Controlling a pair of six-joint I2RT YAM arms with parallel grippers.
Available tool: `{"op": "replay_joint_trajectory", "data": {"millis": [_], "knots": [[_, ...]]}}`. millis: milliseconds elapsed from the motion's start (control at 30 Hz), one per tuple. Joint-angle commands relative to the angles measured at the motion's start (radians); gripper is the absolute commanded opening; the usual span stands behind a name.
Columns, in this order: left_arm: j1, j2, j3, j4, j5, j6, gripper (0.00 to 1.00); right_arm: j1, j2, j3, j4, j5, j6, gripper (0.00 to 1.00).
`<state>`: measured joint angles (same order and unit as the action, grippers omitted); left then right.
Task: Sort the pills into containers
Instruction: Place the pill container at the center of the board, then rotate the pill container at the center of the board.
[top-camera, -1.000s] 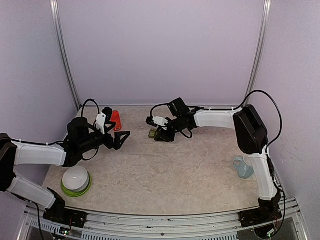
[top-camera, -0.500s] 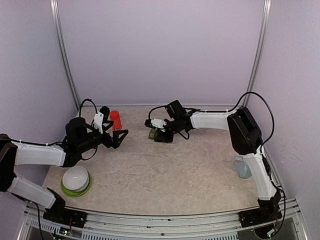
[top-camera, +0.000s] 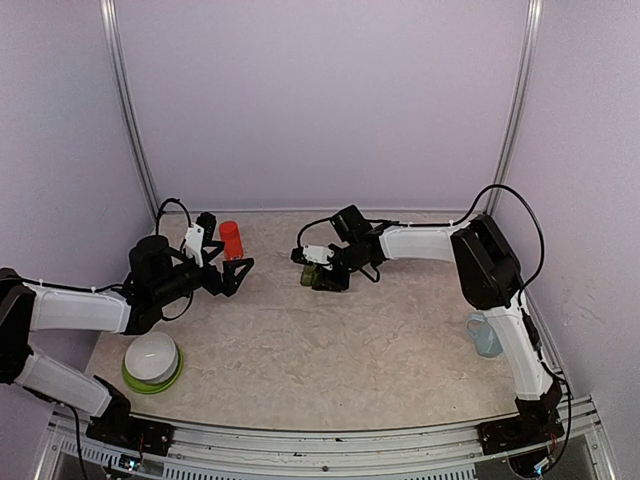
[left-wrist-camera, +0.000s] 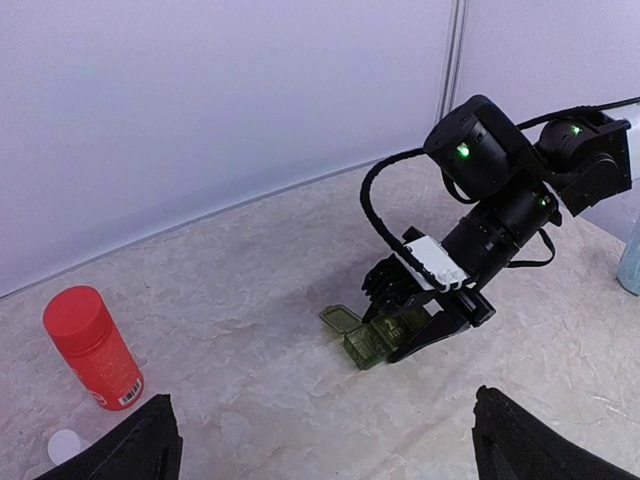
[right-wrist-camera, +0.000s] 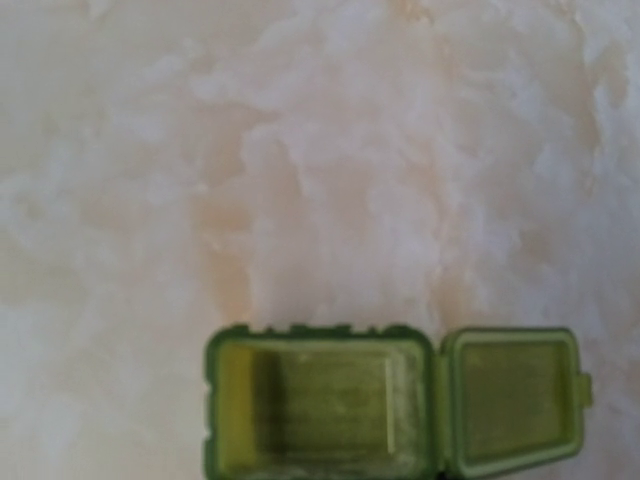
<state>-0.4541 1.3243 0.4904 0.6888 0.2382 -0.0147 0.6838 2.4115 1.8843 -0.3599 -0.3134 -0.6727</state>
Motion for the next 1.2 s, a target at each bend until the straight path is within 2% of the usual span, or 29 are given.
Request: {"op": "replay_joint_trajectory", "data": {"millis": [0,167,400,500,933,1167], "knots": [[0.009,-0.007,-0.012,0.037,0.011,-0.008,0.99,-0.009,0.014,0.01,-0.026,-0.017,-0.017,0.45],[0.011,-0.005,-0.013,0.038,0.013,-0.011,0.99,-0.009,0.012,-0.002,-0.032,-0.001,-0.018,0.51],[0.014,-0.006,-0.013,0.041,0.019,-0.016,0.99,-0.014,-0.03,-0.058,-0.004,0.03,0.001,0.67],[0.014,-0.005,-0.014,0.043,0.023,-0.017,0.99,-0.022,-0.054,-0.092,0.021,0.057,0.019,0.71],[0.015,-0.003,-0.014,0.046,0.027,-0.021,0.99,-0.077,-0.096,-0.168,0.131,0.19,0.116,0.77],[0.016,-0.002,-0.014,0.046,0.028,-0.022,0.99,-0.079,-0.025,-0.066,0.163,0.281,0.186,0.79]]}}
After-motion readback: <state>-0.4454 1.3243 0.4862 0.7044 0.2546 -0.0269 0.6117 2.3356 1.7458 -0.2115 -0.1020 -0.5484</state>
